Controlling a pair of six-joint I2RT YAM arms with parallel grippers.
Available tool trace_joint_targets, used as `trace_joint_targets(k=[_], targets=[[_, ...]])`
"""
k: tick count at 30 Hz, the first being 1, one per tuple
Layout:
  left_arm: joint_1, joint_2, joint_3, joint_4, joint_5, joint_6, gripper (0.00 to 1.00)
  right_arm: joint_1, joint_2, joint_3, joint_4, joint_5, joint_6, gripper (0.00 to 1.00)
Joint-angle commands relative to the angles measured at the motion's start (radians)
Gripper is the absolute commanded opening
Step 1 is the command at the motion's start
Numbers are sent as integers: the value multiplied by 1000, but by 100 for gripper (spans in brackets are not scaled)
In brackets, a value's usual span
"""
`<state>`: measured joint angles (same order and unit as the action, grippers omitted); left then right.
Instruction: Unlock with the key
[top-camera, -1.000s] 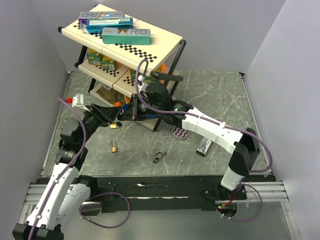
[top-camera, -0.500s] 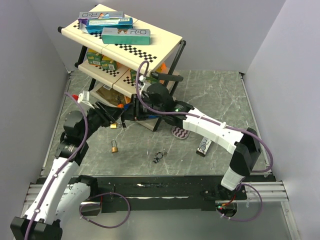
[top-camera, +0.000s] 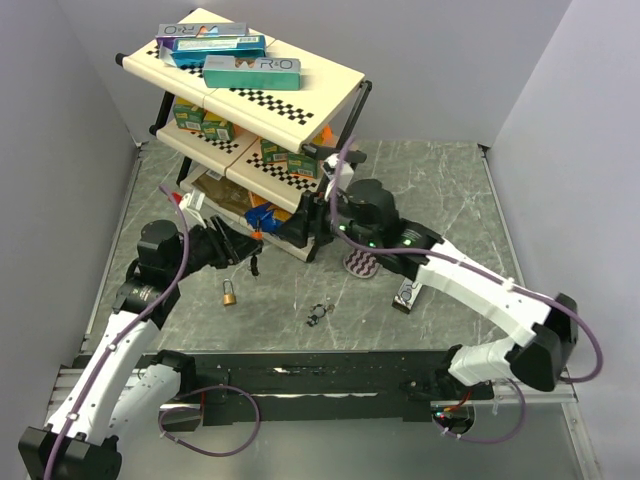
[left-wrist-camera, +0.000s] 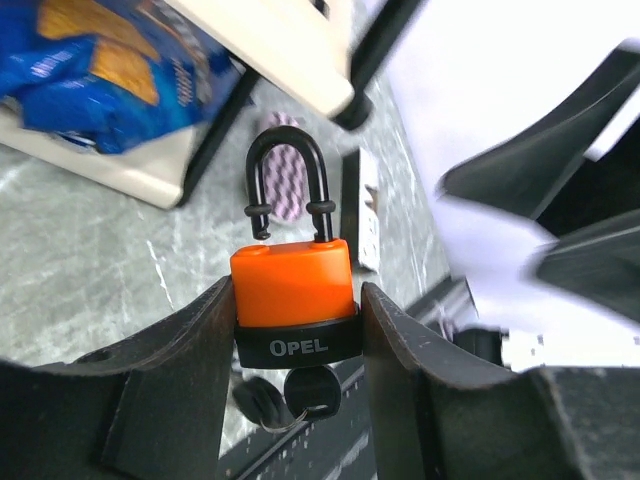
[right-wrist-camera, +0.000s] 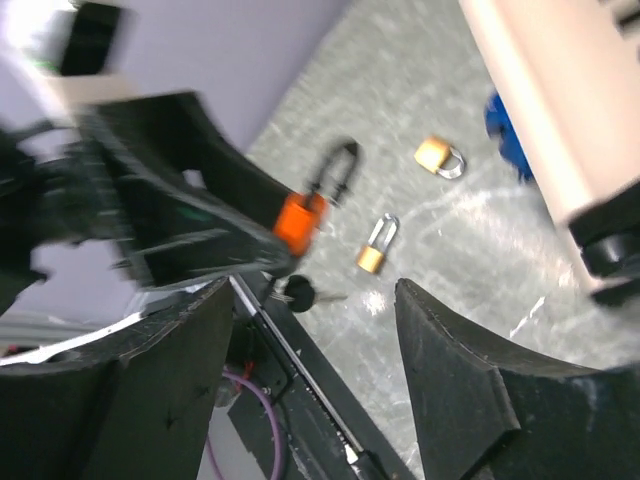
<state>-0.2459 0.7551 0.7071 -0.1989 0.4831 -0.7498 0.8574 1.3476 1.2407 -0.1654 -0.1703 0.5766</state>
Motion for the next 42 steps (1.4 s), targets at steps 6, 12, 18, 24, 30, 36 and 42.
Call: trace_joint_targets(k=[6, 12, 18, 24, 30, 36, 42], targets=[[-1, 19, 86, 7, 415, 158, 1, -3, -99, 78, -51, -296, -242, 74], [-3, 52, 124, -30, 592, 178, 1, -9, -62, 126, -97, -420, -359, 74], [-3, 69, 129, 6, 660, 150, 1, -37, -12, 161, -75, -534, -373, 74], [-4, 64, 124, 23, 667, 138, 1, -49, 44, 200, -97, -609, -386, 74], [-3, 59, 126, 20, 663, 139, 1, -61, 62, 192, -100, -678, -371, 73], [-3, 56, 123, 21, 652, 139, 1, -73, 64, 161, -105, -716, -345, 71], [-4, 56, 120, 35, 666, 132, 1, -80, 70, 137, -92, -716, -334, 70]])
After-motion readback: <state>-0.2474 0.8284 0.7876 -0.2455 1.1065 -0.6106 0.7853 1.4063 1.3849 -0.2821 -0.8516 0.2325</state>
